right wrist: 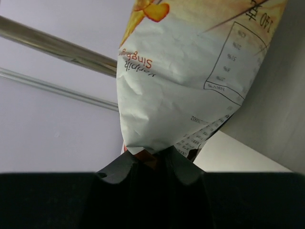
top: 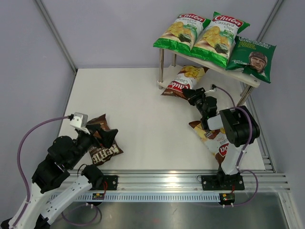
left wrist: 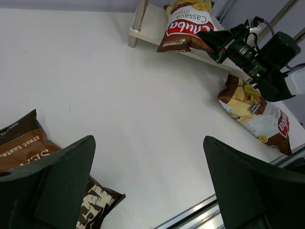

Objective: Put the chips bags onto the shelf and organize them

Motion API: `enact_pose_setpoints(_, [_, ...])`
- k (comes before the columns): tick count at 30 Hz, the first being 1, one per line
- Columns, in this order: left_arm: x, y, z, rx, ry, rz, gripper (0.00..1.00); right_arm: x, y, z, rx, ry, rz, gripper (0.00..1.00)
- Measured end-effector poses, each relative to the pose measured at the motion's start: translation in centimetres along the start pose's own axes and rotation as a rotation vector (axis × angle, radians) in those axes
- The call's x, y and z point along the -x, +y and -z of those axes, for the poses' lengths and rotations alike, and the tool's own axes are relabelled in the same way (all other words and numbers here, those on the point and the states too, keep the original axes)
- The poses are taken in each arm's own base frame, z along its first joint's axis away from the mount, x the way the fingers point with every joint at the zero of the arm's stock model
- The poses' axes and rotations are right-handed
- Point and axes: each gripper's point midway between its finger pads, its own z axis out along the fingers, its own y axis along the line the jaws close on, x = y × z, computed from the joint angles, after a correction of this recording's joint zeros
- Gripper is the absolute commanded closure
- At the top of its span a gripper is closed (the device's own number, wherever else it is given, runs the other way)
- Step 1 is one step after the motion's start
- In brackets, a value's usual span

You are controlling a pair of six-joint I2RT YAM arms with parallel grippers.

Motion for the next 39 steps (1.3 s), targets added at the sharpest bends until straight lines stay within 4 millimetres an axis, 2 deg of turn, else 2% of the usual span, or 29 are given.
enact_pose_setpoints(4, [-1.2,0.6,0.3,0.0,0.006,-0.028,0.01,-0.9,-1.0,-1.7,-0.027,-0.027,-0.01,0.8])
enact_pose_setpoints(10, [-0.8,0.4,0.8,-0.022,-0.033,-0.034,0.01,-1.4,-0.3,-4.0,-0.016,-0.083,-0.045,0.79])
enact_pose_setpoints(13, [-0.9,0.4,0.8,-0.025,-0.03,-0.035,0.01,-1.5,-0.7,-5.1,-0.021,-0.102,-0.07,0.78])
enact_pose_setpoints(21, [-0.8,0.2,1.1,-0.041,-0.04,-0.039,0.01,-0.7,-0.5,-7.9,-0.053,-0.127,-0.131,0.61])
enact_pose_setpoints(23, [-0.8,0.2,1.1,-0.043,-0.041,-0.04,0.01,-0.7,-0.9,-8.2,-0.08,-0.122,-0.146,0.55])
enact_pose_setpoints(24, [-0.8,0.2,1.1,-0.044,-0.042,-0.039,0.01,-0.9,-1.3,-8.2,-0.1,-0.115,-0.155,0.48])
enact_pose_setpoints(27, [-0.8,0.1,1.1,-0.048,-0.041,-0.042,0.01,-1.4,-2.3,-8.4,-0.157,-0.092,-0.175,0.41])
enact_pose_setpoints(31, [-0.8,0.1,1.2,-0.05,-0.041,-0.045,0.01,-1.9,-3.1,-8.0,-0.226,-0.067,-0.196,0.39])
enact_pose_setpoints(35, [-0.8,0.1,1.2,-0.051,-0.042,-0.046,0.01,-1.8,-2.8,-7.3,-0.275,-0.051,-0.207,0.23])
enact_pose_setpoints(39, [-0.8,0.0,1.2,-0.057,-0.04,-0.047,0.01,-1.5,-2.4,-6.2,-0.311,-0.045,-0.205,0.2])
